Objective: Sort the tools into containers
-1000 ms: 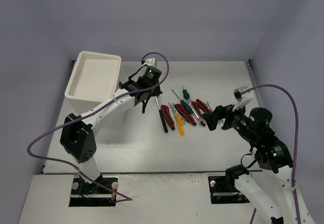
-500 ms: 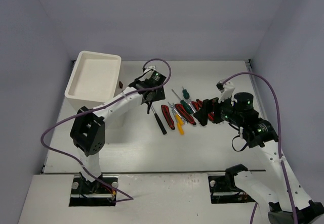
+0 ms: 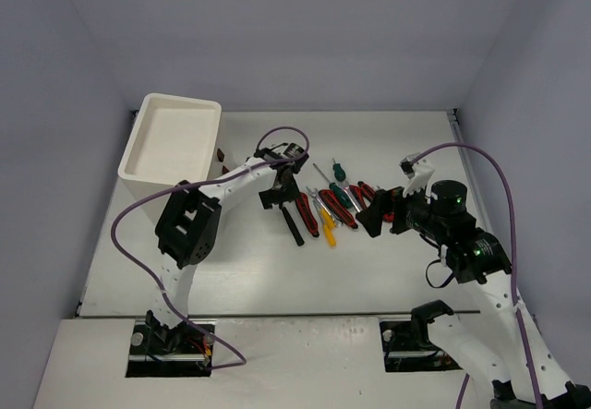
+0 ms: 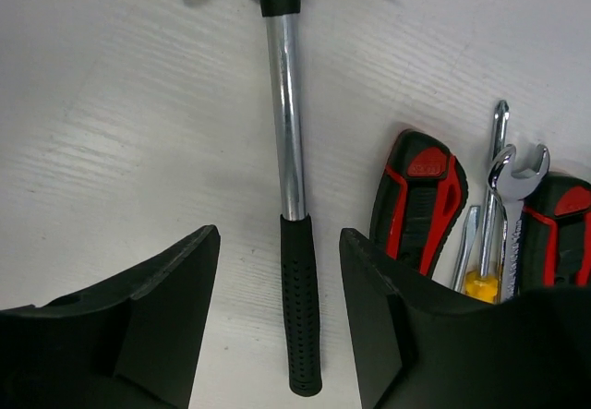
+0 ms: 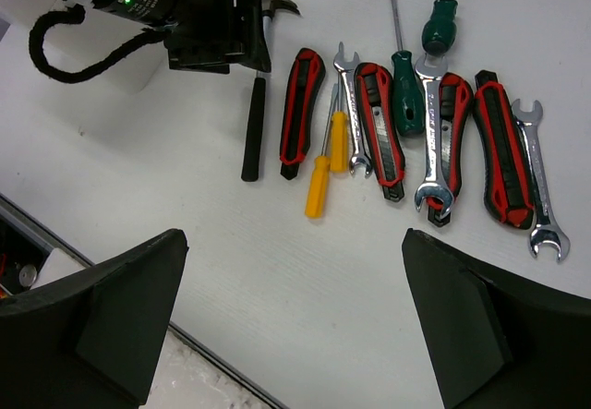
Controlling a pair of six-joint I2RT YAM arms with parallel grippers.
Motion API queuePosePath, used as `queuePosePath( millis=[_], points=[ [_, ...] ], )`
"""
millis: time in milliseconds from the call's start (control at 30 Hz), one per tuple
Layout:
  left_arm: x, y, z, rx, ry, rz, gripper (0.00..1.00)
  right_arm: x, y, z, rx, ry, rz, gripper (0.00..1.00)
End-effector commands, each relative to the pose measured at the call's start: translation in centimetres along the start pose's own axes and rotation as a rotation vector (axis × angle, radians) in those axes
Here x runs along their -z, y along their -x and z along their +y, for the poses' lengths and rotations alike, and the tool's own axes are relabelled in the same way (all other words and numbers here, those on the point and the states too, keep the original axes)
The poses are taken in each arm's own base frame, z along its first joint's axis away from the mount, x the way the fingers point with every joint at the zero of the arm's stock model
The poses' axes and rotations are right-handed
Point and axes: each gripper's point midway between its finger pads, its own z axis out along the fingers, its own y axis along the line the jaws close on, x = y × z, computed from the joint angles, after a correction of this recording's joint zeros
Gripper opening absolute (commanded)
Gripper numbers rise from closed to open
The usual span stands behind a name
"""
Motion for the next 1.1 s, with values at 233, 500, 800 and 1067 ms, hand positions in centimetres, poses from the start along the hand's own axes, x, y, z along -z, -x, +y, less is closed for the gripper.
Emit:
queuePosePath(
  millis=[233,500,800,1067],
  points=[
    [-1.5,0.9,-0.2,0.070,0.006,0.055,0.43,0.1,0.6,0.4,0.005,0.016,-0.056,1.00],
    [-3.4,-0.4,-0.4,0.060,0.026,0.106,0.25,0.2,0.6,0.6,0.003,0.027,-0.056,1.00],
    [-3.1,-0.7,0.6,-0.028,0.033,0.112,0.00,0.4,0.9,0.8,0.005,0.036,-0.063,1.00],
    [2.9,3.8,0.9,-0.212,-0.028,-0.078,0.00,0.5,1.3,1.0,0.008,0.039,-0.071,1.00]
  ],
)
